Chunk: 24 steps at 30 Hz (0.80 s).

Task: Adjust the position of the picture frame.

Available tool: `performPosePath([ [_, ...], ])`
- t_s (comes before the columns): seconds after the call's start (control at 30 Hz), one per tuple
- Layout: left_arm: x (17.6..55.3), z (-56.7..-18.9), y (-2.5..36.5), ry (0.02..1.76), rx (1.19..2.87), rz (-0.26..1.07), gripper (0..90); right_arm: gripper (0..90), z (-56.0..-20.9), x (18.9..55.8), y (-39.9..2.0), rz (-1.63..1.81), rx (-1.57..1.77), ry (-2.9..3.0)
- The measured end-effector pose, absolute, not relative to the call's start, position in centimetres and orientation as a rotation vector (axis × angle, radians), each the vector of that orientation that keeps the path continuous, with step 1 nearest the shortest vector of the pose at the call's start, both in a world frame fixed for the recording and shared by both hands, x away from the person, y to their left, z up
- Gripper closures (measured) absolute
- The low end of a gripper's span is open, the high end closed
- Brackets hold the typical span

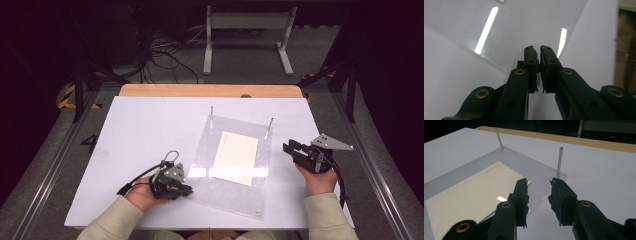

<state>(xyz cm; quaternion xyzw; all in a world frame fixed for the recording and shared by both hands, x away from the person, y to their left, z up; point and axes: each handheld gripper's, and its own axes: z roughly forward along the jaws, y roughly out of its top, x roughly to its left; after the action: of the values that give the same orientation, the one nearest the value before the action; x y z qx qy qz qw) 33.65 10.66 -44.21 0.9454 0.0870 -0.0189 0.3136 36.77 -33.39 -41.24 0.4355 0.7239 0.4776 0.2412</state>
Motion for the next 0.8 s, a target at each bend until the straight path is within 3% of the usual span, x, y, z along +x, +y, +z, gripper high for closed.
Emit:
performPosePath([
  [0.3,32.9,-44.4,9.7,0.180,2.448,-0.138,82.6,65.7,-41.3,40.4,-32.5,1.221,1.235,1.999],
  [0.4,33.0,-44.1,10.2,0.214,2.393,-0.127,77.1,65.8,-41.4,41.9,-32.2,1.207,1.255,2.001],
  [0.43,33.3,-43.5,11.2,0.256,2.302,-0.092,75.8,66.1,-41.4,43.6,-31.9,1.172,1.275,2.013],
  [0.63,34.0,-42.9,14.6,0.448,2.126,0.012,73.6,66.7,-42.4,47.7,-30.4,1.077,1.263,2.075],
  [0.8,33.3,-42.7,16.4,0.498,2.066,0.102,74.5,83.9,-42.7,49.4,-29.3,0.971,1.219,2.111],
])
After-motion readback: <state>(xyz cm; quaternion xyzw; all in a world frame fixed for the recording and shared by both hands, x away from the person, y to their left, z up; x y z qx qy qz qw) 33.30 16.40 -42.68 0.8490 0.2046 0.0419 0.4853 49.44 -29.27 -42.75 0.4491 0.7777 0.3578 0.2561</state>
